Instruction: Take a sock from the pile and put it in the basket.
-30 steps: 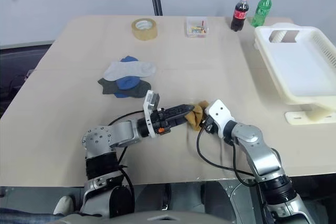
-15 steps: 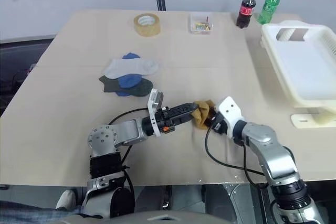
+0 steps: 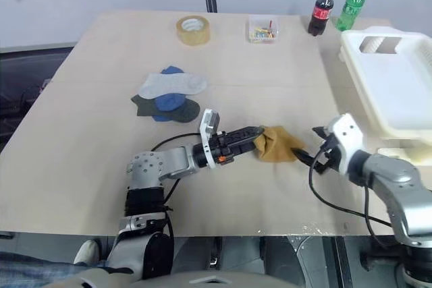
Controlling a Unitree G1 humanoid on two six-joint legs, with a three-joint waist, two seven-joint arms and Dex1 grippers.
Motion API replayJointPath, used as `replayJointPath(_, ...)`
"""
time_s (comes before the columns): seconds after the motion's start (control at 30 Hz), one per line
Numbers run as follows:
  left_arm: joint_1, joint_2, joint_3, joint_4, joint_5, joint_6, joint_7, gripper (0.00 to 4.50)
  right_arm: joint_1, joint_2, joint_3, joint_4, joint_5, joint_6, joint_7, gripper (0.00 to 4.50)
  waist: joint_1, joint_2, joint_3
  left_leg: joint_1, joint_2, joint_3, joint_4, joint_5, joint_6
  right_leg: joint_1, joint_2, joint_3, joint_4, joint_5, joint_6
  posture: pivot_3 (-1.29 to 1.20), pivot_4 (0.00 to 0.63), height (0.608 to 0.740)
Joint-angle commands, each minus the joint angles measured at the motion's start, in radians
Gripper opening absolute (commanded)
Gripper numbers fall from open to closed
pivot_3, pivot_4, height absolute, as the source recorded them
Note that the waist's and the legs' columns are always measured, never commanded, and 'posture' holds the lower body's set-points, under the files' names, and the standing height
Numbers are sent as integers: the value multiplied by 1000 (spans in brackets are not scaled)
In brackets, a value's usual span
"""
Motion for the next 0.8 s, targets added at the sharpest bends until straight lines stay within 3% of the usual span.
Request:
replayJointPath(0.03,-23,-10,-47,27,25,-24,-33,4500,-12,6,-39,-80,109,62,-3,4443,-3,0,0,0,0,0,0,0,0,0,0,0,0,0,0,0,150,740)
replayJointPath(0.2,-65,-27,-72,86,59,-57,-51,4500,-43,35,-18,-144,203,131,-55,4443,-3,0,0,0,0,-1,1,0,1,1,0,-1,0,0,0,0,150,740)
replayJointPath(0.3,-87,-33,-75,121,79,-77,-63,4500,-61,17,70,-155,139,112,-78,4443,-2,0,0,0,0,-2,1,0,1,1,0,-2,1,0,0,0,150,740)
replayJointPath(0.5,-88,-43,-83,125,94,-86,-86,4500,-102,25,120,-95,72,120,-161,4443,-2,0,0,0,0,-2,1,1,0,1,-1,-2,1,0,0,0,150,740)
replayJointPath(0.8,-70,-47,-101,104,110,-90,-110,4500,-142,86,49,23,100,249,-270,4443,0,1,0,0,-1,-3,2,1,0,2,-1,-3,1,0,0,0,150,740)
